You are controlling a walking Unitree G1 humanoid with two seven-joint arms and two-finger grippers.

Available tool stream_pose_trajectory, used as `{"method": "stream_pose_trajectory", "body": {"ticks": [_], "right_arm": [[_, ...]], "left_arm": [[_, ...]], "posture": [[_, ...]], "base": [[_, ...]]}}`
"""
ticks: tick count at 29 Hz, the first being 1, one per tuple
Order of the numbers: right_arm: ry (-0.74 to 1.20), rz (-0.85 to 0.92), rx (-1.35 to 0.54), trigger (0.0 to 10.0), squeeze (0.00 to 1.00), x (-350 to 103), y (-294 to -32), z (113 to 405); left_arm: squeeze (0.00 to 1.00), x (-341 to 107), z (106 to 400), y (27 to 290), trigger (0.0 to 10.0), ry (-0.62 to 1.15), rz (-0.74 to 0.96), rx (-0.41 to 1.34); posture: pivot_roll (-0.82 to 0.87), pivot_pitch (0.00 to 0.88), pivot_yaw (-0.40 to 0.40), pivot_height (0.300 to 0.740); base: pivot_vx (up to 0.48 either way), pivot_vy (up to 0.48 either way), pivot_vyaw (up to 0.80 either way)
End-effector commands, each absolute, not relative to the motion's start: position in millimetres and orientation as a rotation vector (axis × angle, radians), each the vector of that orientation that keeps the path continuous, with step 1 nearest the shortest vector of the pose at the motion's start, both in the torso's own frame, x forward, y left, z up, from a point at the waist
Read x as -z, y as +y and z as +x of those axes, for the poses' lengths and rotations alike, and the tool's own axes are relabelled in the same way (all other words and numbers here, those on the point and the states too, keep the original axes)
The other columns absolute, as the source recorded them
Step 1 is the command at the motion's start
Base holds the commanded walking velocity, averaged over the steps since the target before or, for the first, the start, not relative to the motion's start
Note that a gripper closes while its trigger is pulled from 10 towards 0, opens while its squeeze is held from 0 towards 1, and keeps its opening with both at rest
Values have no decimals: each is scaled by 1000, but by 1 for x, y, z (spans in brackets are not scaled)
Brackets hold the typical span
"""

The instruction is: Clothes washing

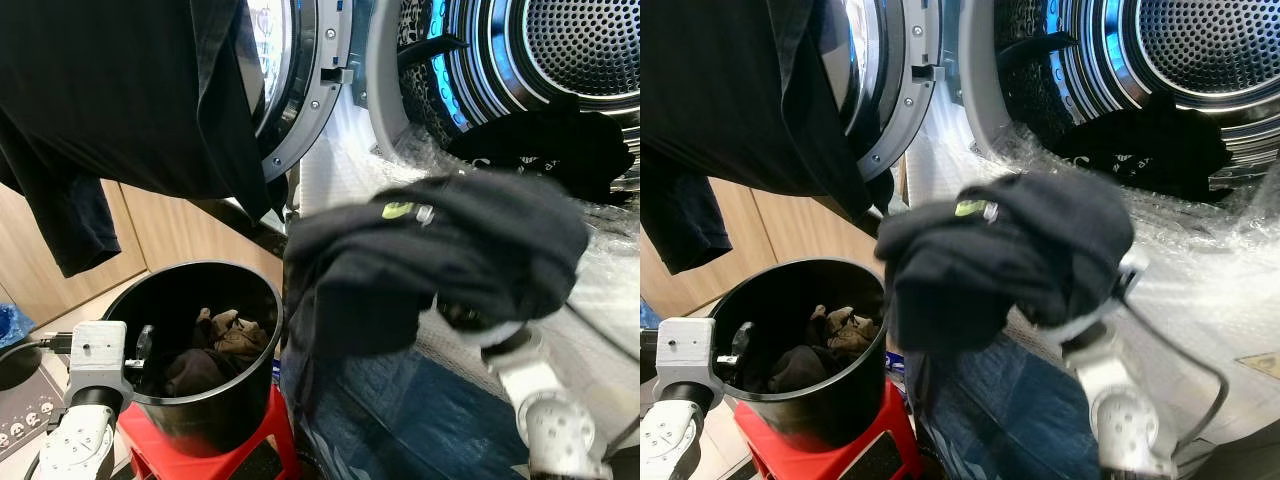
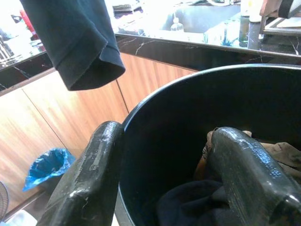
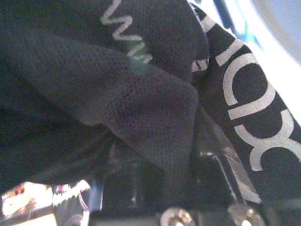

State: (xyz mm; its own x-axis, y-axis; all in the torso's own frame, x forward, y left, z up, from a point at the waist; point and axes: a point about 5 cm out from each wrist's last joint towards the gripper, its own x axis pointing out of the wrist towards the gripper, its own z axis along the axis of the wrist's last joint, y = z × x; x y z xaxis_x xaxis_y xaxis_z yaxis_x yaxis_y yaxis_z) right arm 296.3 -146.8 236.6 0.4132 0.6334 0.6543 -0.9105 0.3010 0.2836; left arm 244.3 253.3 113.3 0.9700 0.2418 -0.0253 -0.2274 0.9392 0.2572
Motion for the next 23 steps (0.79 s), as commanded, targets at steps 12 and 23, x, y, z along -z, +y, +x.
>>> {"method": "stream_pose_trajectory", "body": {"ticks": [12,23], "right_arm": [[-688,657,-799,0,0,-343,-180,363],[-628,685,-318,0,0,-395,-210,402]], "left_arm": [[0,-103,243,247,10000,74,235,-238],[0,-99,238,243,10000,83,207,-257]], "posture": [[341,0,-76,740],[342,0,-83,740]], "base": [[0,0,0],[0,0,0]]}}
